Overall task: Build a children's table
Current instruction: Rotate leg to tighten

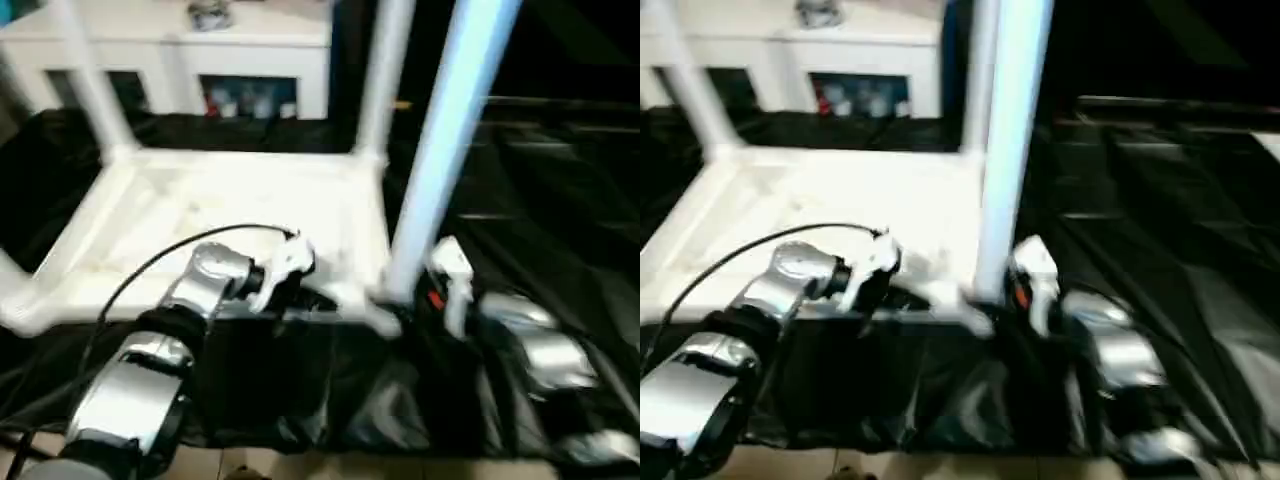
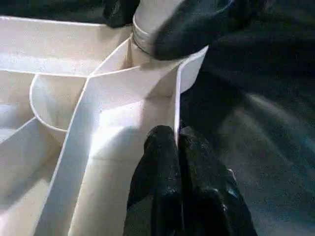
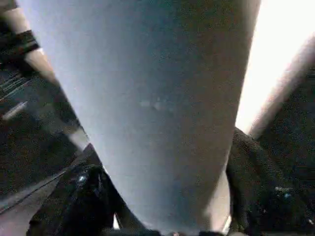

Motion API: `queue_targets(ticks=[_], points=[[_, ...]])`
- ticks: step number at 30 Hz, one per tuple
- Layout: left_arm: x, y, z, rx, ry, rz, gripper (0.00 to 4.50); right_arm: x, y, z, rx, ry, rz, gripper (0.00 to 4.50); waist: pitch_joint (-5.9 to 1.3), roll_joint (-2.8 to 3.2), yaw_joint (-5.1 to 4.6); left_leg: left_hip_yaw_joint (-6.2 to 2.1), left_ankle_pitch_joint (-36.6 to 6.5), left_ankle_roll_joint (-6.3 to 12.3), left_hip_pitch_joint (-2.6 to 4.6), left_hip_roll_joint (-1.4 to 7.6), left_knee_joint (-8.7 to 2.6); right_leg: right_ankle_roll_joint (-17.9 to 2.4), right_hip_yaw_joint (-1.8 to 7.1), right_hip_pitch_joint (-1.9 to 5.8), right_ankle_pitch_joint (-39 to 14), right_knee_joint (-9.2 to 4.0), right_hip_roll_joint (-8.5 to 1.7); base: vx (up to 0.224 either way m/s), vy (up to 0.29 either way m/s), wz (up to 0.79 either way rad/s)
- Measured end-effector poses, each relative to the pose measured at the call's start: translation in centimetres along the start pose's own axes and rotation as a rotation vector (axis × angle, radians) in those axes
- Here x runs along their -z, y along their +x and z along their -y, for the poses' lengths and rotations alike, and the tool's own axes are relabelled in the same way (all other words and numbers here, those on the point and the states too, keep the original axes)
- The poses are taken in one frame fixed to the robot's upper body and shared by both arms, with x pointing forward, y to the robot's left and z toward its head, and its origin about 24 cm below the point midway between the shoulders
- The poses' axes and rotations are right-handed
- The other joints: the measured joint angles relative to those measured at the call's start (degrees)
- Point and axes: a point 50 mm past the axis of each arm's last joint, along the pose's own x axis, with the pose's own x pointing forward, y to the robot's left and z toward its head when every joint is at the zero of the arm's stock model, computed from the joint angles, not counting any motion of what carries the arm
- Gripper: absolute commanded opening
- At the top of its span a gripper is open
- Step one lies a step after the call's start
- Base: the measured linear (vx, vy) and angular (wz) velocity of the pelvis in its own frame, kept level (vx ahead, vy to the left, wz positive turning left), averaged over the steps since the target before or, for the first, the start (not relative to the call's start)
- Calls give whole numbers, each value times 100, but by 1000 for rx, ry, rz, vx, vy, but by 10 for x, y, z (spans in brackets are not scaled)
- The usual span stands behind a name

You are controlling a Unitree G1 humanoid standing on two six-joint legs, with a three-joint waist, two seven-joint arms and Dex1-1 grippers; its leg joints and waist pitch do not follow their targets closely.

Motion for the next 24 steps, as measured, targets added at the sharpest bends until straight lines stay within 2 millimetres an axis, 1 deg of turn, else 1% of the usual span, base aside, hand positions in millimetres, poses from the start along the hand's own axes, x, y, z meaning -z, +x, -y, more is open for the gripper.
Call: queue_targets(ticks=[1,2,4,6,7,8,9,10,12,13,15,18,22,24], points=[[-2,9,1,-47,-24,15,0,-1,6,2,101,32,13,259,-3,5,-31,-3,0,0,1,-3,0,0,0,2,0,-11,0,0,0,0],[-5,14,1,-75,-33,24,0,-2,9,4,165,48,20,259,-3,5,-60,-4,0,0,1,-5,0,0,2,1,0,-15,-1,0,0,0],[-8,22,2,-106,-48,28,0,-4,12,6,238,56,22,259,-13,21,-91,-4,0,0,-1,-9,-2,-1,5,6,1,-27,-1,0,0,0],[-8,24,3,-116,-57,32,0,-4,13,6,260,45,37,259,-23,41,-96,-4,0,1,-2,-12,-6,-3,9,8,3,-28,-1,0,0,0],[-9,24,3,-116,-58,33,0,-4,13,6,260,41,43,294,-25,47,-95,-4,0,1,-3,-12,-8,-4,8,8,4,-28,-1,0,0,0],[-9,24,3,-114,-58,34,0,-3,13,6,261,37,49,315,-27,52,-94,-4,0,1,-5,-11,-10,-5,8,9,5,-28,-1,0,0,0],[-9,25,3,-111,-57,35,0,-3,13,6,262,28,45,315,-28,54,-91,-4,0,1,-6,-11,-11,-6,7,9,8,-28,-1,0,0,0],[-10,26,4,-105,-56,37,0,-3,13,6,262,23,43,339,-29,56,-81,-4,0,1,-9,-11,-12,-17,8,11,17,-28,-1,0,0,0],[-10,26,4,-96,-55,38,0,-3,13,6,247,26,47,339,-31,59,-76,-4,0,1,-9,-11,-12,-18,8,14,19,-28,-1,0,0,0],[-10,26,5,-89,-53,39,0,-3,11,6,234,23,49,365,-33,62,-68,-4,0,1,-10,-11,-13,-23,8,15,23,-28,-1,0,0,0],[-11,25,5,-70,-42,37,0,-3,6,9,180,7,46,381,-32,63,-54,-3,0,1,-14,-11,-14,-41,8,14,33,-28,-1,0,0,0],[-9,19,7,7,-30,50,0,-3,-6,10,24,-72,2,411,-30,61,-24,-3,0,1,-27,-3,-14,-44,-2,2,36,-28,3,0,0,0],[-5,6,6,81,-18,49,0,-5,-15,6,-154,-131,-32,411,-30,63,43,-2,1,3,-42,14,-14,-34,-12,-25,22,-14,15,0,0,0],[-3,1,7,115,-9,43,0,-5,-20,5,-235,-154,-55,411,-29,62,56,0,0,4,-47,14,-13,-36,-11,-30,15,-6,14,0,0,0]])
